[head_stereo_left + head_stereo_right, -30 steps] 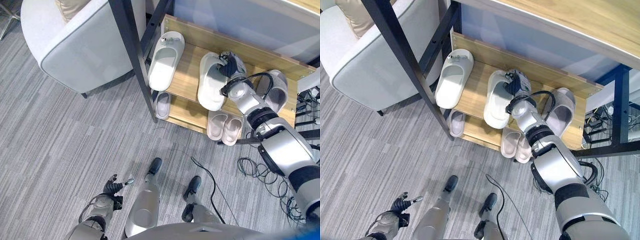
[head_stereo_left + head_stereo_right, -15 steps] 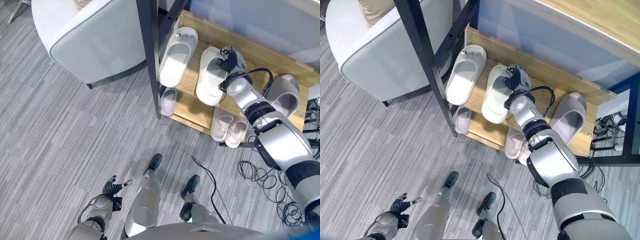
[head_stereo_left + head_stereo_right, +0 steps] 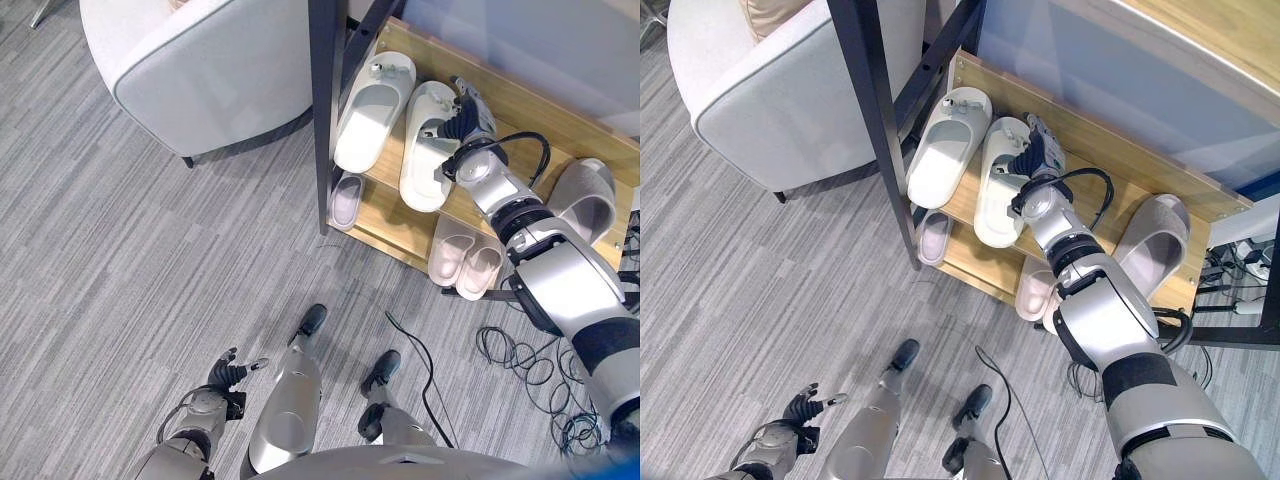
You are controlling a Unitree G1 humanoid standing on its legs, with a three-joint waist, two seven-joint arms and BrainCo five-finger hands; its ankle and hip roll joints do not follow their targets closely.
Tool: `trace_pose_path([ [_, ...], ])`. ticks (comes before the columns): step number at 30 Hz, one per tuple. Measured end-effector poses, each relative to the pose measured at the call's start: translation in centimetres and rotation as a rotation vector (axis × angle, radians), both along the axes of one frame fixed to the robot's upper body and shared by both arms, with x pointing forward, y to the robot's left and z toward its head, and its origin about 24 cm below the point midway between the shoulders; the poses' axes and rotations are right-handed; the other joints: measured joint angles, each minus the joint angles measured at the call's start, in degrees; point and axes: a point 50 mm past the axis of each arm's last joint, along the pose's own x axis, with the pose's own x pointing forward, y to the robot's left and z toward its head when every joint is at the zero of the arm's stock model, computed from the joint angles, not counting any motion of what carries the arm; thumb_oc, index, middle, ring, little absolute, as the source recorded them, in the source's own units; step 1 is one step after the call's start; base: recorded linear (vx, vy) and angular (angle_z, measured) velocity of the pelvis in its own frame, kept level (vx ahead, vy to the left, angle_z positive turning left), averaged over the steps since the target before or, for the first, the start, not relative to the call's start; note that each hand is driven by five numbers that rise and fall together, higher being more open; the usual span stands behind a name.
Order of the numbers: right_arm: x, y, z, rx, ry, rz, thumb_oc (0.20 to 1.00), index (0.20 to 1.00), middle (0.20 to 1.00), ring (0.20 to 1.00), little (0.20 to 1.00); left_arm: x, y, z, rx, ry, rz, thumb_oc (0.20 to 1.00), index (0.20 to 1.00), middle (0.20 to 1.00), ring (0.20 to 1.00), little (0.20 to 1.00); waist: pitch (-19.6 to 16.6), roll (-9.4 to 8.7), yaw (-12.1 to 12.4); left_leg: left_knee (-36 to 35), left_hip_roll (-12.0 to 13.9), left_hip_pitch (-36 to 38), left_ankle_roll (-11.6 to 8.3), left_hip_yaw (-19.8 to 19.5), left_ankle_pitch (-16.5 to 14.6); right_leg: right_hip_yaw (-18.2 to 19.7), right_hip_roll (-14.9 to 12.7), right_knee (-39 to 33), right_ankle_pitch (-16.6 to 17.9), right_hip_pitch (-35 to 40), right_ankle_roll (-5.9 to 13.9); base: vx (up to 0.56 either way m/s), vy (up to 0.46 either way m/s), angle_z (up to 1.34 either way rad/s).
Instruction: Arrange the slippers neatly on the shoe rack.
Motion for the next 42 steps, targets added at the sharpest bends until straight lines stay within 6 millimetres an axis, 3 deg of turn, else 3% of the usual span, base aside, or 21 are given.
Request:
trace_pose_path([
  [7,-0.5,-0.2,-0.9,0.224,-0.014,0.018,1.0,1.0,1.0,1.0,1.0,0.2,-0.5,-0.1,-0.014,0.009,0.001,1.0,1.0,1.0,1.0,1.0,-1.0,1.99,-0.7,0.0,-0.5,1.7,0.15,0.3,0.2,0.1,-0.5,0.0,0.2,1.5,0.29,-0.01,0.021,-0.01],
  [11,-1.3,0.0,-1.5,0.325,-0.068,0.059,1.0,1.0,1.0,1.0,1.0,-0.3,-1.8,-0.7,-0.05,0.026,-0.001,1.0,1.0,1.0,1.0,1.0,-1.3,2.59,-1.9,0.0,-0.7,2.1,0.15,0.8,0.1,0.4,-0.9,0.0,0.5,1.8,0.5,-0.03,0.02,-0.03],
  [15,-3.4,1.0,-2.1,0.41,-0.17,0.153,1.0,1.0,1.0,1.0,1.0,-1.1,-1.3,-0.9,-0.057,0.037,0.048,1.0,1.0,1.0,1.0,1.0,-1.6,2.75,-2.8,0.0,-0.9,2.5,0.35,1.7,0.3,1.6,-1.2,0.0,0.7,1.9,0.73,-0.01,0.022,-0.05],
  [17,-4.6,1.3,-4.5,0.461,-0.143,0.151,1.0,1.0,1.0,1.0,1.0,-1.4,-1.4,-1.1,-0.068,0.046,0.07,1.0,1.0,1.0,1.0,1.0,-2.7,2.78,-4.2,-0.1,-0.9,3.3,0.34,1.8,0.3,1.6,-1.3,0.0,0.7,2.5,0.74,0.01,0.023,-0.05],
  [20,-6.5,2.0,-10.1,0.517,0.003,0.117,1.0,1.0,1.0,1.0,1.0,-1.4,-2.2,-1.3,-0.094,0.045,0.08,1.0,1.0,1.0,1.0,1.0,-4.1,3.18,-5.4,-0.7,-0.8,5.2,0.1,2.4,0.1,1.9,-1.3,0.0,0.6,3.8,0.71,0.01,0.023,-0.11],
  [23,-7.6,3.2,-12.6,0.554,0.081,0.126,1.0,1.0,1.0,1.0,1.0,-1.7,-2.6,-1.5,-0.105,0.057,0.08,1.0,1.0,1.0,1.0,1.0,-4.4,3.6,-7.0,-0.9,-0.7,5.9,0.05,2.6,0.0,2.2,-1.2,-0.1,0.2,4.3,0.32,-0.01,0.029,-0.07],
  [27,-9.0,4.1,-15.1,0.576,0.175,0.143,1.0,1.0,1.0,1.0,1.0,-2.3,-2.8,-1.8,-0.11,0.08,0.085,1.0,1.0,1.0,1.0,1.0,-5.7,3.8,-7.2,-0.9,-0.8,6.0,0.15,3.1,0.0,2.6,-1.6,-0.2,0.1,4.2,0.58,0.0,0.003,-0.01],
  [42,-9.1,6.6,-15.1,0.529,0.236,0.285,1.0,1.0,1.0,1.0,1.0,-3.5,-2.7,-2.2,-0.107,0.115,0.094,1.0,1.0,1.0,1.0,1.0,-6.6,4.02,-6.6,-1.0,-0.8,6.0,0.39,3.1,0.1,2.6,-1.7,0.0,0.6,4.4,0.82,0.0,0.002,0.0],
])
